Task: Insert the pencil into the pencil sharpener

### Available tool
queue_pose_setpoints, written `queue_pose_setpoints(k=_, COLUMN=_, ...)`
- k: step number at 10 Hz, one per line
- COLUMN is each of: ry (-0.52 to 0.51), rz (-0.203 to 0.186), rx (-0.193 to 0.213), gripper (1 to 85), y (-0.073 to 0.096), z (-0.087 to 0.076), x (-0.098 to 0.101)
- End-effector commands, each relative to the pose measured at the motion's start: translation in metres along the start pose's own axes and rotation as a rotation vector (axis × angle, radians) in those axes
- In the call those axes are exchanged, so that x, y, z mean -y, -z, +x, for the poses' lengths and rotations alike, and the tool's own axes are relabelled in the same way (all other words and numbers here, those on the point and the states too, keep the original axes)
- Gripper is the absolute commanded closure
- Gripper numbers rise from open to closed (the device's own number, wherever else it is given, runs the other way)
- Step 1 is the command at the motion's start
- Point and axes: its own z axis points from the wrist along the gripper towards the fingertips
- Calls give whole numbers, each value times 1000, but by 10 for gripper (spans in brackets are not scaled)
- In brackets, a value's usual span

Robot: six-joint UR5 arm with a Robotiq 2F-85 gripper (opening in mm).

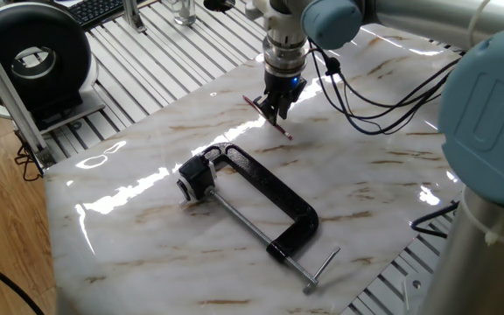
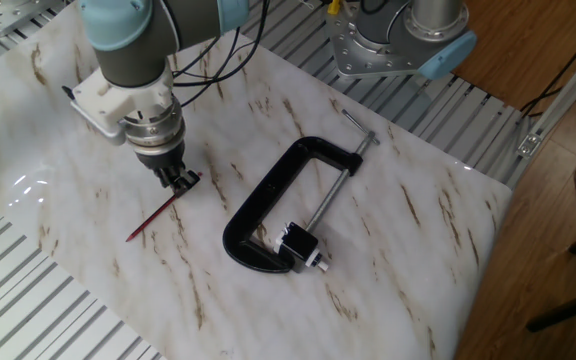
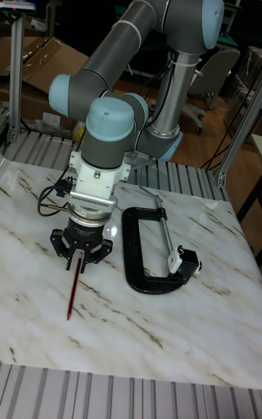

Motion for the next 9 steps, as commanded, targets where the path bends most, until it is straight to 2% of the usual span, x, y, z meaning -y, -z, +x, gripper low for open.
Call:
queue_pose_setpoints(k=1, ry=-23, rz=-15, rx=-5, gripper=530, y=-4, z=-1, x=-2)
queue_pose_setpoints(k=4, ry=-13, rz=1, rx=-4, gripper=550, y=-6, z=-2, x=4)
queue_pose_setpoints(k=9, ry=-18, rz=-7, rx=-5, gripper=560, y=-10, z=-3, x=2)
